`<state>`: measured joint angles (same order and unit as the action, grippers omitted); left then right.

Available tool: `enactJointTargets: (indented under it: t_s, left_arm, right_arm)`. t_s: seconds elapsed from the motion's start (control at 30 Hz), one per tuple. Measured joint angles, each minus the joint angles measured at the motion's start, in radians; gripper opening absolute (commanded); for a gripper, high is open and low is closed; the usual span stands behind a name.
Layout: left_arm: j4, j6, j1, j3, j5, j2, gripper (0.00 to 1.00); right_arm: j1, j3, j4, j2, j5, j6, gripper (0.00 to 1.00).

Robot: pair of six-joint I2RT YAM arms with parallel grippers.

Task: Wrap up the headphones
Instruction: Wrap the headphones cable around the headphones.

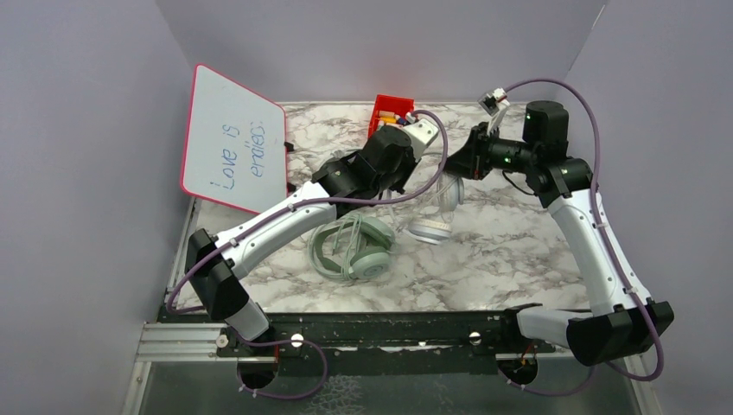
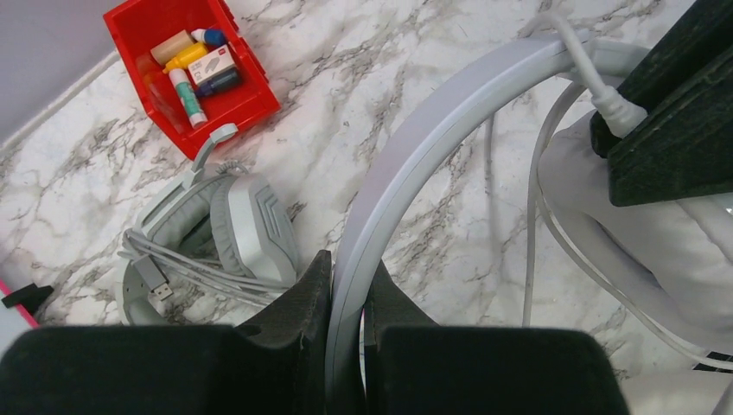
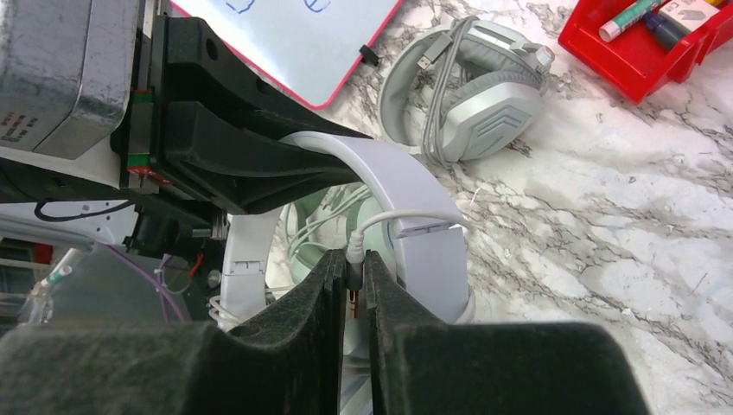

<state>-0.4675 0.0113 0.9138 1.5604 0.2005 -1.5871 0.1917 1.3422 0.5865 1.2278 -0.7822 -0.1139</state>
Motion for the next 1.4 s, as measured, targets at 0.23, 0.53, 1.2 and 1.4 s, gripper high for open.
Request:
enactJointTargets:
  t_s: [0.23,0.53,1.2,1.4]
  left_arm:
    - [-0.008,-0.020,0.011,0.012,0.035,-0.001,0.00]
    - [-0.009,-0.008,0.016,0.016,0.045,-0.001,0.00]
    - [-0.014,0.036,0.016,0.016,0.036,-0.001,0.00]
    - [-0.013,0.053,-0.011,0.010,-0.030,0.009,0.00]
  right_arm:
    - [0.006,0.012,0.020,0.004,0.015,0.000,0.28]
    - [0.006,0.054,0.059,0.009,0.038,-0.016,0.27]
    - [0.006,-0.089,-0.064,-0.124,0.079,0.023,0.14]
    - [0.006,-0.139,-0.127,-0.175,0.079,0.056,0.17]
